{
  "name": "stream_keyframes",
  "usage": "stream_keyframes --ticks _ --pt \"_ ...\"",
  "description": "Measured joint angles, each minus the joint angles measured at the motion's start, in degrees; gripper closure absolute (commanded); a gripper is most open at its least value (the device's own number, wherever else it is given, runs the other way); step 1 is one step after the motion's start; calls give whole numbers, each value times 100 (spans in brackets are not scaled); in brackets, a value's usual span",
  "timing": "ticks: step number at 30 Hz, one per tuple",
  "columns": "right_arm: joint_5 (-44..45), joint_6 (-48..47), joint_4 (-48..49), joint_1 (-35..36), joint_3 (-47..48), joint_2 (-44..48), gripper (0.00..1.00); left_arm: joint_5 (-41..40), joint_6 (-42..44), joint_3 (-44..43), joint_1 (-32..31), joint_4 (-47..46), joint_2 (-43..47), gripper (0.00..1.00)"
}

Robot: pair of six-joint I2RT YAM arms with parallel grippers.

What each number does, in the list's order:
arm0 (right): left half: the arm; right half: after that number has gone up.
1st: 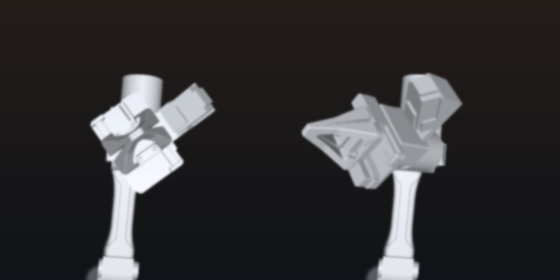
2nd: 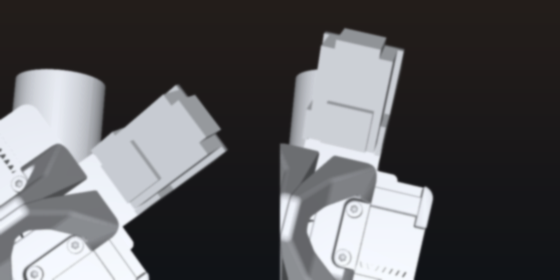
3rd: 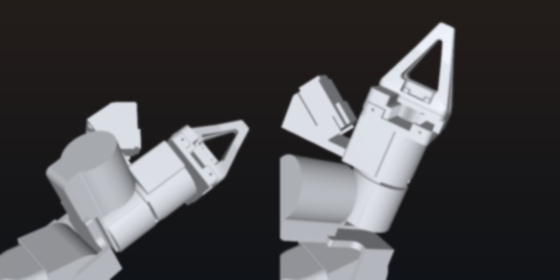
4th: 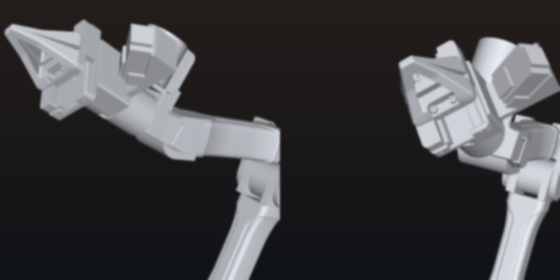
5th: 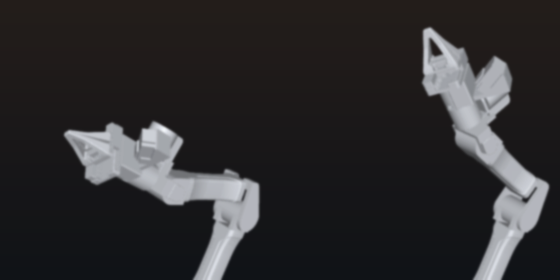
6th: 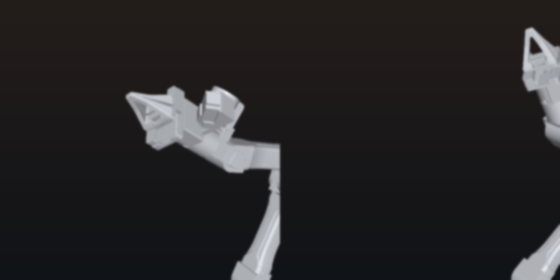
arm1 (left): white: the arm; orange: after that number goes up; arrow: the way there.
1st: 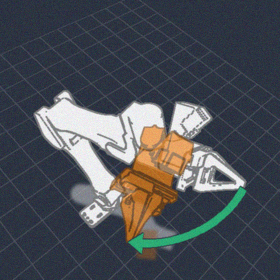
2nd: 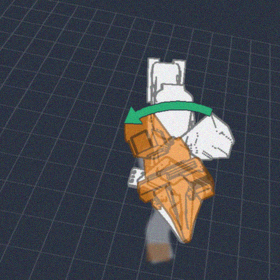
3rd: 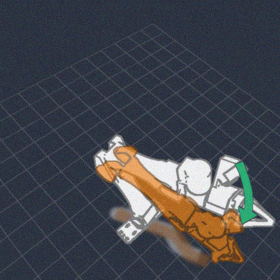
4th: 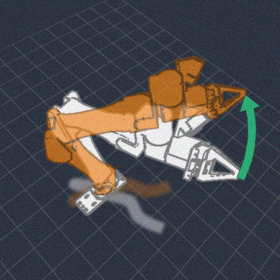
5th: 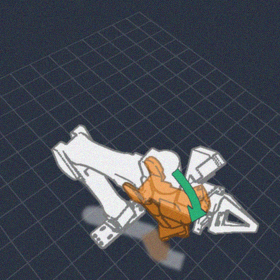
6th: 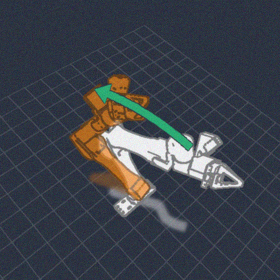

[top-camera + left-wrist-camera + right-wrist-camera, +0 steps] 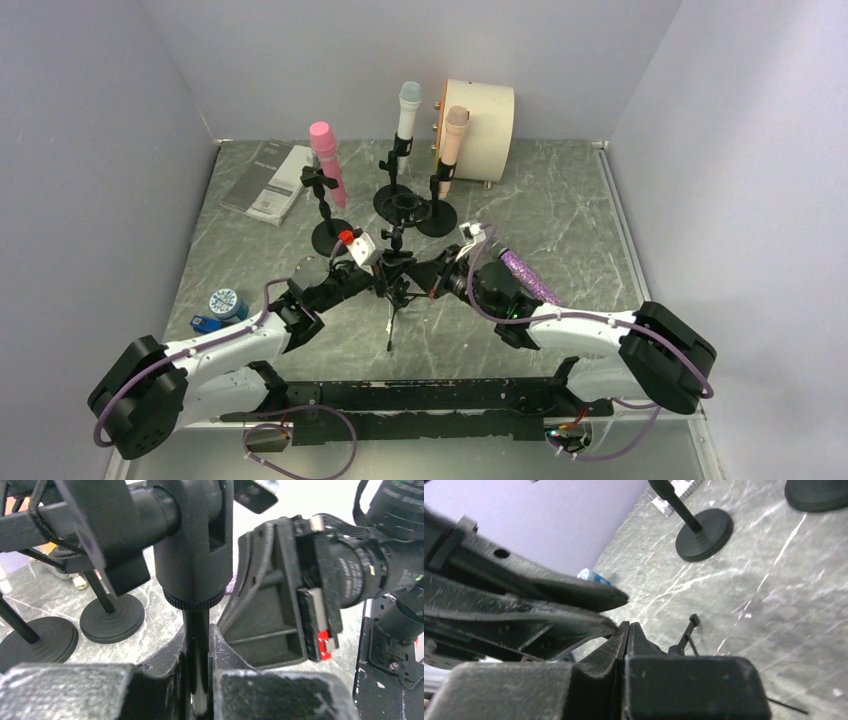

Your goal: Attach the microphones to the stand

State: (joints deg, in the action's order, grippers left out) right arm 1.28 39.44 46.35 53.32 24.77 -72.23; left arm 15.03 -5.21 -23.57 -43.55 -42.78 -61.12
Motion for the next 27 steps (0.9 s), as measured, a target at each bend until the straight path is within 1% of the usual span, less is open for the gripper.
stream_keyframes --ticks 5,6,8,9,11,12,15,18,21,24,27 --pt "-103 1615 -186 -247 0 -103 100 2 -28 48 -20 -74 4 97" --pt "-157 1886 -210 -275 0 -155 94 -9 -39 59 -20 -83 13 98" --pt "-197 2293 -302 -304 0 -232 77 -28 -39 74 -20 -96 24 97" --pt "-199 2371 -348 -302 0 -236 69 -37 -39 74 -20 -96 28 97" --pt "-179 2385 -396 -299 -2 -210 55 -52 -44 74 -20 -96 28 97" --pt "-160 2321 -398 -297 -7 -179 50 -55 -44 74 -20 -96 28 97" --pt "-133 1919 -289 -293 -131 4 40 -63 -46 74 -20 -94 28 97" --pt "-313 1303 -55 -293 -334 149 39 -87 -50 74 -20 -72 44 97" --pt "-619 785 -20 -293 -354 142 40 -96 -50 74 -20 -31 68 97" --pt "-938 468 33 -293 -352 44 45 -96 -48 74 -20 2 94 97" --pt "-1134 376 107 -291 -348 -142 56 -98 -52 74 -20 28 111 97"
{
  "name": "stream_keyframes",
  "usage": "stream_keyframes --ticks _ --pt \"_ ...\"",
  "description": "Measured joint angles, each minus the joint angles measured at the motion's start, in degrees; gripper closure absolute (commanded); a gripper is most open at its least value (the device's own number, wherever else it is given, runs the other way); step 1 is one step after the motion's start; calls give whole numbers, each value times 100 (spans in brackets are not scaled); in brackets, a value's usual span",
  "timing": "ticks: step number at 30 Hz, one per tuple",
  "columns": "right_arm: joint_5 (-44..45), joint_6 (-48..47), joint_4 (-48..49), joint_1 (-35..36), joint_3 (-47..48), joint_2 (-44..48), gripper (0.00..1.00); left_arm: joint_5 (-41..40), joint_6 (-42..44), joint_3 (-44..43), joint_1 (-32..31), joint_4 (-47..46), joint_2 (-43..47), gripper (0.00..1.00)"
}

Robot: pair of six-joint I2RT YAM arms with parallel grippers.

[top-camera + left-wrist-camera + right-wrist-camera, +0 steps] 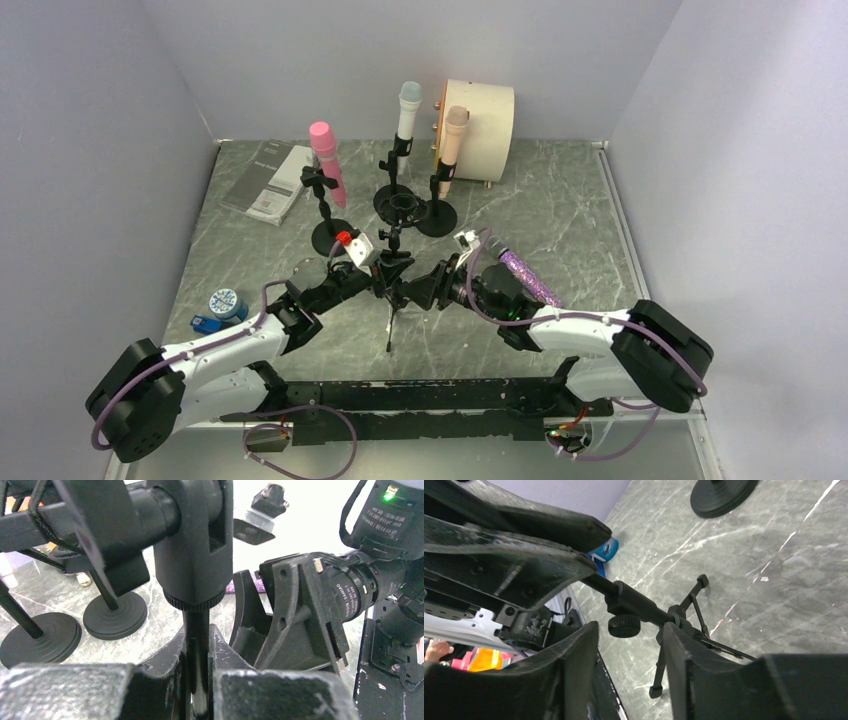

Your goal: Attach the microphones to the stand

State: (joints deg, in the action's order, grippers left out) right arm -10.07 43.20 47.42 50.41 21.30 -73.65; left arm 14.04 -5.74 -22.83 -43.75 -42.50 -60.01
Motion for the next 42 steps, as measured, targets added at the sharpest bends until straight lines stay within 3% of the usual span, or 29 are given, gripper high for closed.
stream_keyframes --ticks 3,8,11,19,21,26,29,34,42 --pt "-116 48 131 4 17 -197 70 0 -11 0 0 13 9 97" --pt "-66 719 713 13 -74 -382 79 -68 -72 0 7 2 46 97" --pt "68 1349 1071 24 -232 -448 92 -70 -140 0 0 -15 83 97" --pt "455 3663 804 59 -262 -411 99 -101 -168 13 0 -85 105 97" --pt "485 4280 734 63 -262 -415 91 -111 -190 31 0 -118 105 97" --pt "442 5189 704 57 -234 -555 51 -192 -195 44 2 -118 103 97" --pt "446 4975 540 24 -76 -573 45 -271 -249 42 -2 35 98 97" --pt "557 3716 26 15 33 -216 41 -560 -299 -81 -22 295 101 97" --pt "133 131 -129 127 17 243 39 -568 -291 -155 -22 446 101 98"
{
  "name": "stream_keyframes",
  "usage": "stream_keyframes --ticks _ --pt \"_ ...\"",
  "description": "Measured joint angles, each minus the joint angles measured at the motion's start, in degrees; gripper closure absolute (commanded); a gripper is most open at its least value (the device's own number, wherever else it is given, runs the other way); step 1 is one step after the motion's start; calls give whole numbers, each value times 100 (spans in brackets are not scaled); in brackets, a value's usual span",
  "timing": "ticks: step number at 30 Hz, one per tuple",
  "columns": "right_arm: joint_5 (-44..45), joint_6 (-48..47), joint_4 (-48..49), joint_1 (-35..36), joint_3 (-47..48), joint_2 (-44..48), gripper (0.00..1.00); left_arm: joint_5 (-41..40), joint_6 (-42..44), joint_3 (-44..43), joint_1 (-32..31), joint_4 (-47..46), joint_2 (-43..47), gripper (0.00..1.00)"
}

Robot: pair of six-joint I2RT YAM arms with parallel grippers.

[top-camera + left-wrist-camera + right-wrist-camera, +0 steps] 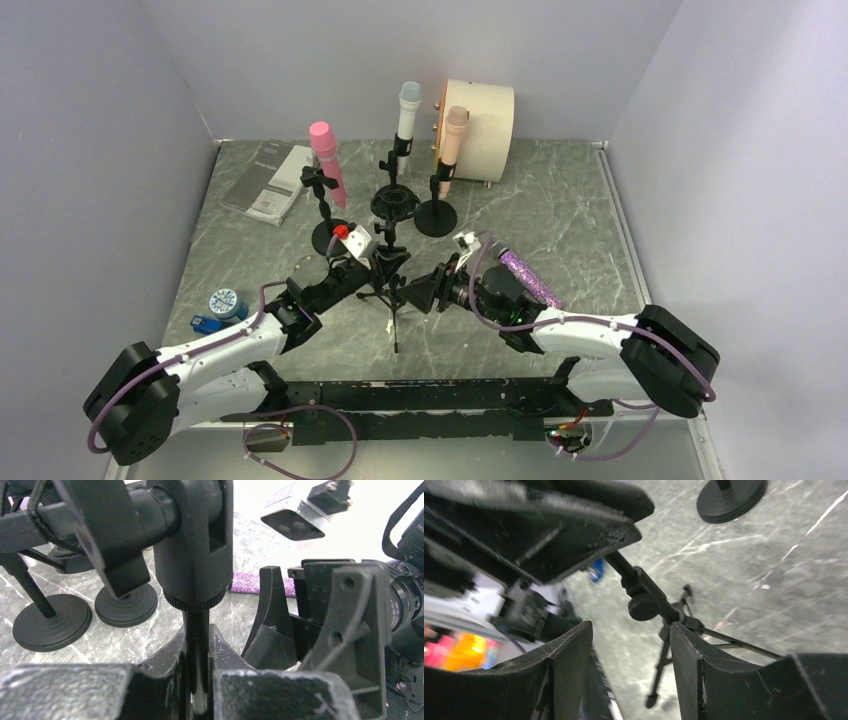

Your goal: Attach the microphones to the stand

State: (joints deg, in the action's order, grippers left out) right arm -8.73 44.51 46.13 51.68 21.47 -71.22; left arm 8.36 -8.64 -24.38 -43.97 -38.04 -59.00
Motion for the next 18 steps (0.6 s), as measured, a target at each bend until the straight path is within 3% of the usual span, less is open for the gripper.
stream_keyframes --ticks 6,13,18 --pt "-249 -2000 -553 66 114 96 41 280 131 -13 7 46 13 97" --pt "-527 -2994 -896 66 446 107 47 531 199 -13 7 52 17 97" --pt "-562 -3152 -874 68 520 -22 65 645 197 -13 7 42 15 97"
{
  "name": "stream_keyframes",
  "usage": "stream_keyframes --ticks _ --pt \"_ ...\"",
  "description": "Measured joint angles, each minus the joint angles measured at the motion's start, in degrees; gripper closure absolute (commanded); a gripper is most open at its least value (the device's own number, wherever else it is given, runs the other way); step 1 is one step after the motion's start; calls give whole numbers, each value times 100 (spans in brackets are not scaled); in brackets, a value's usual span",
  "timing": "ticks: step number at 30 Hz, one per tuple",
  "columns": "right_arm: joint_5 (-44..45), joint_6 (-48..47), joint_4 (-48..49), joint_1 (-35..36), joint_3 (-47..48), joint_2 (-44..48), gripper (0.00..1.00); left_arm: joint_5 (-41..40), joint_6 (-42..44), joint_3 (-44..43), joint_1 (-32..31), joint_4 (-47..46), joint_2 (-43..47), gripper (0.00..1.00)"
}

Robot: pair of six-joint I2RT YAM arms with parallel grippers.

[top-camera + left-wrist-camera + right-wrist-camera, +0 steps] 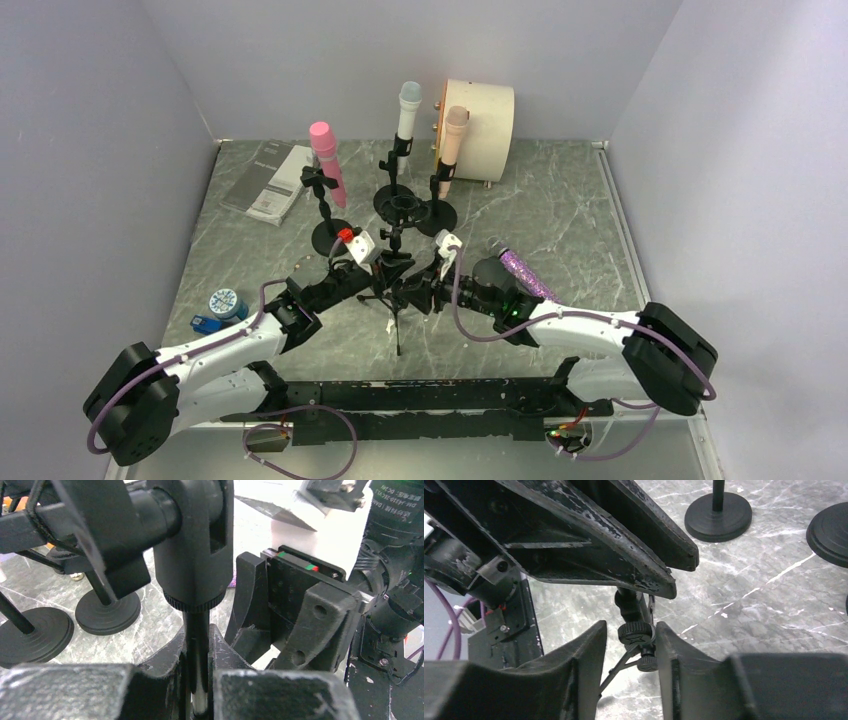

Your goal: Attach the microphones to the stand

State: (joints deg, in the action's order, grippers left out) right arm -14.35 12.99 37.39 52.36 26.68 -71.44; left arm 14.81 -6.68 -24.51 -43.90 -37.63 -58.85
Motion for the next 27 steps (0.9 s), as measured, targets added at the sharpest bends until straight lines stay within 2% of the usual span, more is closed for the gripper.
stream_keyframes --ticks 2,5,8,10,13,22,23,24,27 --pt "-20 28 -4 0 0 -55 73 28 0 0 0 0 0 97" --pt "-31 149 0 -9 0 -74 90 35 0 0 0 2 0 97" --pt "-24 448 63 -20 0 -103 99 37 -2 0 15 2 4 97" --pt "0 739 162 -31 -11 -160 100 33 -2 0 24 2 11 97" --pt "175 1648 463 -33 -105 -273 100 17 0 15 42 -24 13 97" --pt "636 6024 1281 -81 -291 -951 100 -212 81 260 103 -426 33 97" --pt "636 6387 1349 -81 -299 -1016 99 -240 107 289 103 -470 42 98" --pt "636 6730 1403 -81 -306 -1078 90 -269 118 313 103 -501 55 97" --pt "638 7322 1554 -79 -380 -1154 50 -293 125 391 101 -623 76 97"
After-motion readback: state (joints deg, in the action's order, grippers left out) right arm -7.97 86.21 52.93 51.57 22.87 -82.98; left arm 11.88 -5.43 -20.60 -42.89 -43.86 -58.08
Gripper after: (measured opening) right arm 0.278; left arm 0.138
